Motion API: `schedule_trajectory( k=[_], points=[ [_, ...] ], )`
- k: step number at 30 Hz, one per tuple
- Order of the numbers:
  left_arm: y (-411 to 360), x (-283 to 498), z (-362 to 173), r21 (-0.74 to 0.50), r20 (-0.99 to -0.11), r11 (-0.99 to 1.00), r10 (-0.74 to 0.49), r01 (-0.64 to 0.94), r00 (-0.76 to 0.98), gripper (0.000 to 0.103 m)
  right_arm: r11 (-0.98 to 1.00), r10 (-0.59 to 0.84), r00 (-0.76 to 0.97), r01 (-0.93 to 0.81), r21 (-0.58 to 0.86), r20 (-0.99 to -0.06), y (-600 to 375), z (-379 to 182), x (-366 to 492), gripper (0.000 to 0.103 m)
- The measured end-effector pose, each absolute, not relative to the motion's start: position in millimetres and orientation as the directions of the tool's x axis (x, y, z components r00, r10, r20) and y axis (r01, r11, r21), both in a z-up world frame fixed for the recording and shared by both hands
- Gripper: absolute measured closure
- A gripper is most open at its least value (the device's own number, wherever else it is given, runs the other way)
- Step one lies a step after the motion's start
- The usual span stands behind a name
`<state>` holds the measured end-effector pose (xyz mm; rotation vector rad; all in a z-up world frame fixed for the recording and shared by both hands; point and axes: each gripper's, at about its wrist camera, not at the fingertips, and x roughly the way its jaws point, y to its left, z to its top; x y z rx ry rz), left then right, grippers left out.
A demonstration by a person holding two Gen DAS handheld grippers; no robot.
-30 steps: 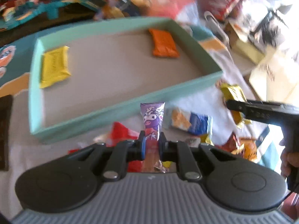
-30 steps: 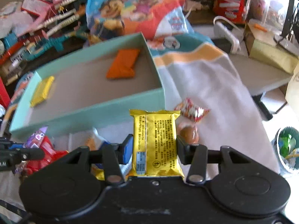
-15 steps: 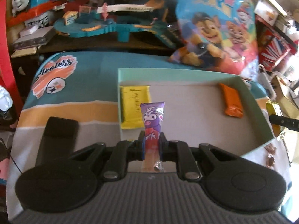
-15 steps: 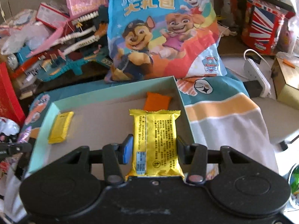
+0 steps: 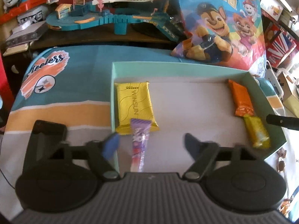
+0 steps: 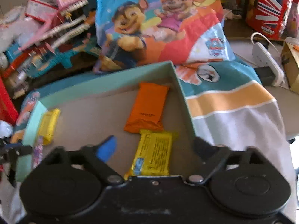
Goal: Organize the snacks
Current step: 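Place the yellow bar in the tray with the right gripper while the left places the purple stick, then grasp the orange sausage stick with the right gripper while the left grasps the dried-meat pack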
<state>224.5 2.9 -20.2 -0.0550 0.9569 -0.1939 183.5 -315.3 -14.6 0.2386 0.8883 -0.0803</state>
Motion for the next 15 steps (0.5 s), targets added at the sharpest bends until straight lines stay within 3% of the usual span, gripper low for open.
schedule_trajectory(
  k=[1, 2, 15],
  points=[
    [1, 221, -18, -0.108, -0.799, 0.985, -0.165, 0.132, 0.579, 0.002, 0.97, 0.024, 0.636, 0.173, 0.172, -0.772, -314, -12, 181, 0.0],
    [0, 218, -16, -0.09, -0.793, 0.988, -0.149, 0.128, 0.591, 0.0, 0.97, 0.02, 0.64, 0.173, 0.17, -0.768, -313, -9, 179, 0.0],
    [9, 153, 4, -0.089, -0.785, 0.981, -0.174, 0.17, 0.594, 0.0, 0.967, 0.066, 0.647, 0.146, 0.208, -0.76, -284, 20, 118, 0.0]
  ],
)
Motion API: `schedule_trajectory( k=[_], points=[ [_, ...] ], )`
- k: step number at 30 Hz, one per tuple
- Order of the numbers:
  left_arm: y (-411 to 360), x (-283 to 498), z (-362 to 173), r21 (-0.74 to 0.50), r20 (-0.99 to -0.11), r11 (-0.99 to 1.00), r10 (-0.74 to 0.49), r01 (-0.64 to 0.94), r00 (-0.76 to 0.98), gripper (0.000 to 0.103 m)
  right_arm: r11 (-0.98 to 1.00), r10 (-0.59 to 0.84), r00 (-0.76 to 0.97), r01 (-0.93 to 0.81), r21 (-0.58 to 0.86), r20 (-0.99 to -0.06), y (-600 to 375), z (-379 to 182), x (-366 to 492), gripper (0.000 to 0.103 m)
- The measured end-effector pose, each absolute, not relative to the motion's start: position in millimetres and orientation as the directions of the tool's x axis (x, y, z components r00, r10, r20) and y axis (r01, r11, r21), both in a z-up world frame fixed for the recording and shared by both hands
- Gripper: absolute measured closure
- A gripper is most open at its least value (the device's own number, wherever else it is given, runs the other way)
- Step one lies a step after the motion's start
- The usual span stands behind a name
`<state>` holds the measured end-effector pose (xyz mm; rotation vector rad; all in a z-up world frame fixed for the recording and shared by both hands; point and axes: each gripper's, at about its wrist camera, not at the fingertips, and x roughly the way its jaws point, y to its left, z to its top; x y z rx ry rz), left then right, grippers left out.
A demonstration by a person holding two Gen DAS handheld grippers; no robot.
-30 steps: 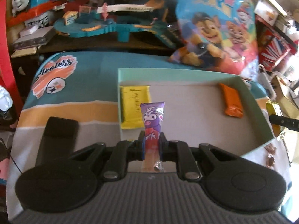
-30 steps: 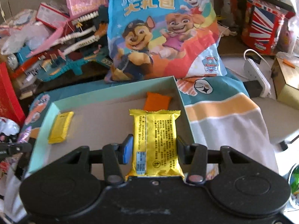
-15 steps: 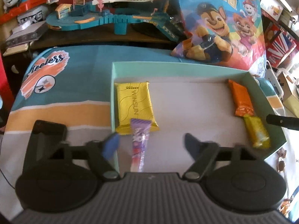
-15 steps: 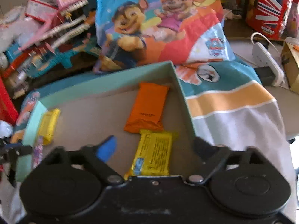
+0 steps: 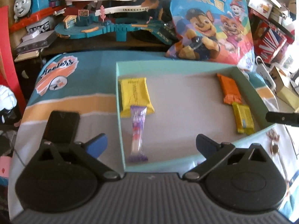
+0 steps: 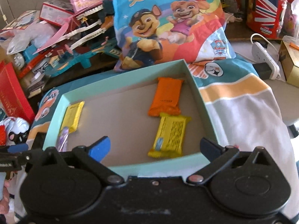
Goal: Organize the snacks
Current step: 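Grasp the orange sausage stick with the right gripper while the left grasps the dried-meat pack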
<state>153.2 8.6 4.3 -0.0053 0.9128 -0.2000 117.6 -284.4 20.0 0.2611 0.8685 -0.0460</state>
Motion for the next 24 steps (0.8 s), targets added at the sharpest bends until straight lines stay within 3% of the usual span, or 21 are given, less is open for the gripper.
schedule_trajectory(
  k=[16, 21, 24],
  points=[
    [20, 70, -60, -0.139, -0.909, 0.988, -0.154, 0.068, 0.387, 0.0, 0.948, 0.061, 0.59, 0.218, 0.232, -0.805, -276, -5, 10, 0.002],
    [10, 66, -73, -0.139, -0.919, 0.99, -0.14, 0.032, 0.368, 0.0, 0.94, 0.086, 0.571, 0.224, 0.256, -0.816, -273, -13, -15, 0.04],
    [3, 63, -78, -0.104, -0.917, 0.993, -0.117, 0.054, 0.38, 0.0, 0.937, 0.116, 0.556, 0.213, 0.276, -0.823, -268, -17, -23, 0.055]
  ],
)
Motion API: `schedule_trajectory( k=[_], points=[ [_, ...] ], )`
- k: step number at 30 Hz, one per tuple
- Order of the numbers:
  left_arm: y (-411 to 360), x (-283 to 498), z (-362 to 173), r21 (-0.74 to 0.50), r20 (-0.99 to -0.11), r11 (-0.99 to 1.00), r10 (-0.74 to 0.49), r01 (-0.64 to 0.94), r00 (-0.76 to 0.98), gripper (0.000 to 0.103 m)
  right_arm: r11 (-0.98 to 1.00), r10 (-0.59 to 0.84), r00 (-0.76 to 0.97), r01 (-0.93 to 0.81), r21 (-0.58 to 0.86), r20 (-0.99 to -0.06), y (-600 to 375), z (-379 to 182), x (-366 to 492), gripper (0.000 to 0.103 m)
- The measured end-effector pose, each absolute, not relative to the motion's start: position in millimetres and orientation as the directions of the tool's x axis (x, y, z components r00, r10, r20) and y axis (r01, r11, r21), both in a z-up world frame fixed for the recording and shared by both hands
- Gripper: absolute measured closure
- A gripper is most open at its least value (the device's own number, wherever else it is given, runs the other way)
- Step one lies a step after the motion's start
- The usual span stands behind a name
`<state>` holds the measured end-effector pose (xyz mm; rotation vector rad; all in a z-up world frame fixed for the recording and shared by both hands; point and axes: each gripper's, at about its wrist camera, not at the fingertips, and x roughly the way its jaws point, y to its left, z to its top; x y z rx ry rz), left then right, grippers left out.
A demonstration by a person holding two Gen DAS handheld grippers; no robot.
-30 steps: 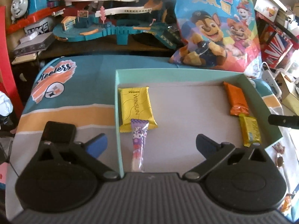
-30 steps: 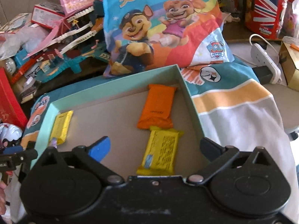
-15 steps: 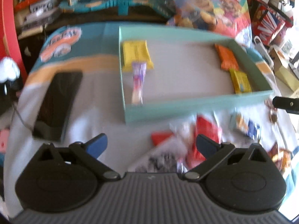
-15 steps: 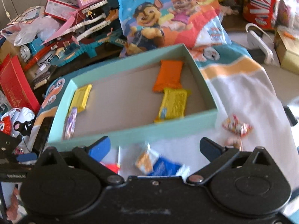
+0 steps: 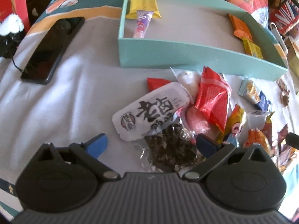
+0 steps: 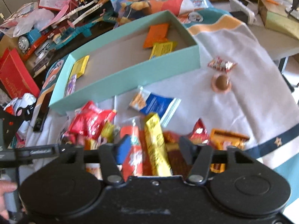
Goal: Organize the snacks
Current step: 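Grasp the orange sausage stick with the right gripper while the left grasps the dried-meat pack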
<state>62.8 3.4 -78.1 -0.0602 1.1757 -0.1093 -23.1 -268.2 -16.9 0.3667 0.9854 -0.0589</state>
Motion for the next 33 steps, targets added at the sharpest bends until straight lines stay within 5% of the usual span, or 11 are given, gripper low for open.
schedule_trajectory(
  k=[5, 17, 20, 21, 23, 24, 33],
  points=[
    [11, 60, -78, -0.082, -0.916, 0.994, -0.105, 0.074, 0.388, 0.0, 0.922, 0.213, 0.519, 0.173, 0.345, -0.828, -255, -29, -27, 0.07],
    [33, 55, -80, -0.006, -0.917, 0.997, -0.037, 0.08, 0.398, 0.0, 0.912, 0.203, 0.509, 0.214, 0.351, -0.837, -239, -60, -8, 0.07],
    [24, 57, -82, 0.022, -0.913, 0.994, -0.023, 0.106, 0.406, 0.001, 0.936, 0.168, 0.517, 0.184, 0.301, -0.839, -231, -58, -10, 0.08],
    [21, 57, -82, 0.016, -0.912, 0.993, -0.033, 0.116, 0.409, 0.005, 0.941, 0.157, 0.519, 0.18, 0.286, -0.84, -230, -58, -12, 0.085],
    [13, 53, -76, 0.014, -0.893, 0.988, -0.058, 0.156, 0.446, 0.036, 0.94, 0.152, 0.525, 0.184, 0.286, -0.838, -232, -58, -17, 0.088],
    [10, 52, -72, 0.014, -0.888, 0.985, -0.066, 0.172, 0.455, 0.04, 0.937, 0.152, 0.53, 0.191, 0.292, -0.834, -234, -56, -18, 0.089],
    [30, 42, -63, -0.099, -0.896, 0.984, -0.152, 0.147, 0.416, 0.041, 0.925, 0.197, 0.583, 0.156, 0.347, -0.788, -236, -32, -21, 0.091]
  ],
)
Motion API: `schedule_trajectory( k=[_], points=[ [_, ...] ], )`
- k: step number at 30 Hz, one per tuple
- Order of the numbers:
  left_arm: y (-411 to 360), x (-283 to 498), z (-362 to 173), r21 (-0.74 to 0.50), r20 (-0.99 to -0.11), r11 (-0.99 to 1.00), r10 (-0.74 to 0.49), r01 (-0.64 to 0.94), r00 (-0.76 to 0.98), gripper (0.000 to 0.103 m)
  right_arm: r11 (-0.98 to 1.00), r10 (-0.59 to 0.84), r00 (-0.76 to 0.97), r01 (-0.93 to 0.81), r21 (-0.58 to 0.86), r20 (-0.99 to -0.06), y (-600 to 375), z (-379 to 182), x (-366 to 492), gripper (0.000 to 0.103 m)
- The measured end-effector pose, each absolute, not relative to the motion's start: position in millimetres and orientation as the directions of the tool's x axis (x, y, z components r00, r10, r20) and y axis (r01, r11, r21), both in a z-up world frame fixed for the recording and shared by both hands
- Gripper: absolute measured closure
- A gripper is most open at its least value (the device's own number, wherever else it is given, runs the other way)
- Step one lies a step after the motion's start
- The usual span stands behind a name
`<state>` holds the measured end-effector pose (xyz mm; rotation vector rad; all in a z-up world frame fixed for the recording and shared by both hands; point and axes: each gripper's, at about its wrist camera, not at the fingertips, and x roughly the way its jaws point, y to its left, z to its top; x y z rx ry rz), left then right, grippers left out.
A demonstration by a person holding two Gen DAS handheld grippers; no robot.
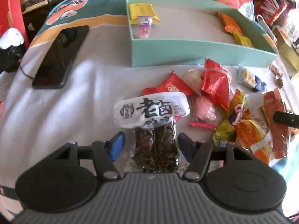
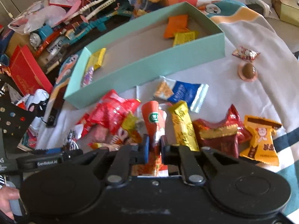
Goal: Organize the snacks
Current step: 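Grasp the orange sausage stick with the right gripper while the left grasps the dried-meat pack, then place the sausage stick in the tray with the right gripper while the left places the meat pack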
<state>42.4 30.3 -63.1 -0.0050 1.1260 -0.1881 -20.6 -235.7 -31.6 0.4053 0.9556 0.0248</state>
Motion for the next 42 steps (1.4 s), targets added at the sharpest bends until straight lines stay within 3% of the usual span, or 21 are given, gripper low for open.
schedule_trajectory(
  k=[11, 20, 38, 40, 41, 42],
  points=[
    [40, 51, -18, -0.149, -0.853, 0.977, -0.206, 0.156, 0.48, 0.041, 0.903, 0.216, 0.65, 0.15, 0.402, -0.729, -248, -2, -1, 0.091],
    [11, 121, 16, -0.141, -0.81, 0.97, -0.228, 0.199, 0.541, 0.04, 0.923, 0.172, 0.71, 0.126, 0.363, -0.683, -270, 30, 63, 0.091],
    [-44, 303, -22, -0.092, -0.812, 0.974, -0.194, 0.208, 0.551, 0.039, 0.956, 0.099, 0.68, 0.138, 0.26, -0.726, -277, -11, 257, 0.091],
    [-44, 311, -27, -0.081, -0.808, 0.975, -0.186, 0.207, 0.559, 0.035, 0.954, 0.095, 0.677, 0.147, 0.261, -0.73, -279, -17, 269, 0.086],
    [-45, 316, -29, -0.07, -0.805, 0.978, -0.173, 0.198, 0.567, 0.033, 0.951, 0.109, 0.68, 0.142, 0.276, -0.726, -280, -19, 274, 0.077],
    [-45, 319, -31, -0.065, -0.809, 0.98, -0.164, 0.19, 0.565, 0.022, 0.947, 0.118, 0.68, 0.142, 0.289, -0.723, -281, -21, 277, 0.058]
  ],
)
